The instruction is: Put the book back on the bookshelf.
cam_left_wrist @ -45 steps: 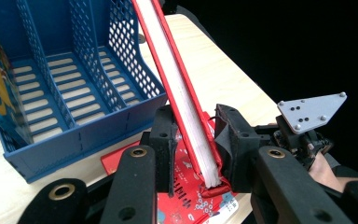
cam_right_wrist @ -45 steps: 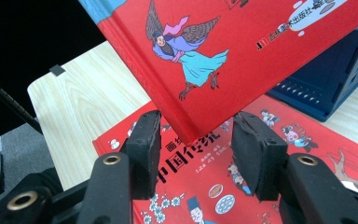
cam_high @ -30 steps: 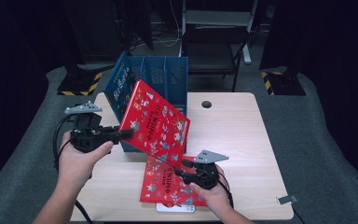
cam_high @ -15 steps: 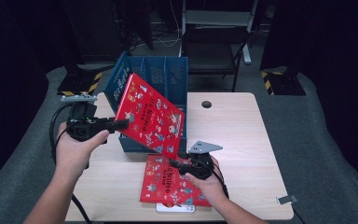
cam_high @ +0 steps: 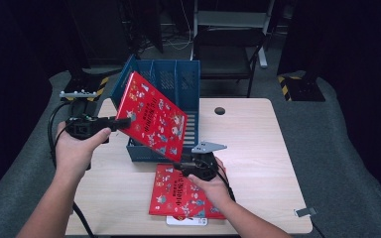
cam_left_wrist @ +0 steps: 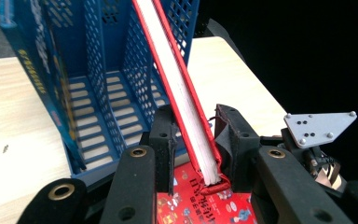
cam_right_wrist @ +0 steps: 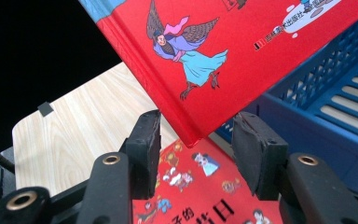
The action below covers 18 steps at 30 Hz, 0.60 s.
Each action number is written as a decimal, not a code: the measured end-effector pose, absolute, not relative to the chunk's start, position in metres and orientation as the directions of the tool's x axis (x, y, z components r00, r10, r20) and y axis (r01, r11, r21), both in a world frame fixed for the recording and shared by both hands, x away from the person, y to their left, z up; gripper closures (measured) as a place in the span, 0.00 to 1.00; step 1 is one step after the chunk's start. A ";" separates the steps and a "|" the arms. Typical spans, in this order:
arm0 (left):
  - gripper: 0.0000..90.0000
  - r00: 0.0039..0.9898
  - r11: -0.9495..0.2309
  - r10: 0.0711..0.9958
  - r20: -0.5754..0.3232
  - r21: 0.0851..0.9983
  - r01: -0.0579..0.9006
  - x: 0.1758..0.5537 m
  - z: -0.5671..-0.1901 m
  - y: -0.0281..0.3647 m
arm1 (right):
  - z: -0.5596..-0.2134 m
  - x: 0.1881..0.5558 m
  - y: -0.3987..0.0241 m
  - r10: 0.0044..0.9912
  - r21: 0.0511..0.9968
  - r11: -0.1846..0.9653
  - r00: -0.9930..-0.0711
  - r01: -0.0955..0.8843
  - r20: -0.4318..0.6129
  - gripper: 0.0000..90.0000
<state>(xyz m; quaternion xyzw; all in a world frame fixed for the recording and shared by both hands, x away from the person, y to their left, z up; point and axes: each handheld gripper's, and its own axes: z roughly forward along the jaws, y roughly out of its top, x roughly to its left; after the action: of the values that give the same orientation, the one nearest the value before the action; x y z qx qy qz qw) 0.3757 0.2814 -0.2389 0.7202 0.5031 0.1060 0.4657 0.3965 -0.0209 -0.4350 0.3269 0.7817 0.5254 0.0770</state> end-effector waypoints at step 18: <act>0.77 0.425 -0.041 0.851 -0.308 0.769 0.638 0.392 -0.224 0.294 | -0.424 0.421 0.000 0.576 0.874 0.217 -0.780 0.434 0.245 0.58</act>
<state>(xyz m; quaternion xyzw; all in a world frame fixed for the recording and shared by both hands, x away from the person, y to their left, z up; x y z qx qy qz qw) 0.3922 0.2945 -0.2242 0.7118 0.5232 0.1174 0.4536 0.4214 0.0003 -0.4237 0.3249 0.7771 0.5349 0.0661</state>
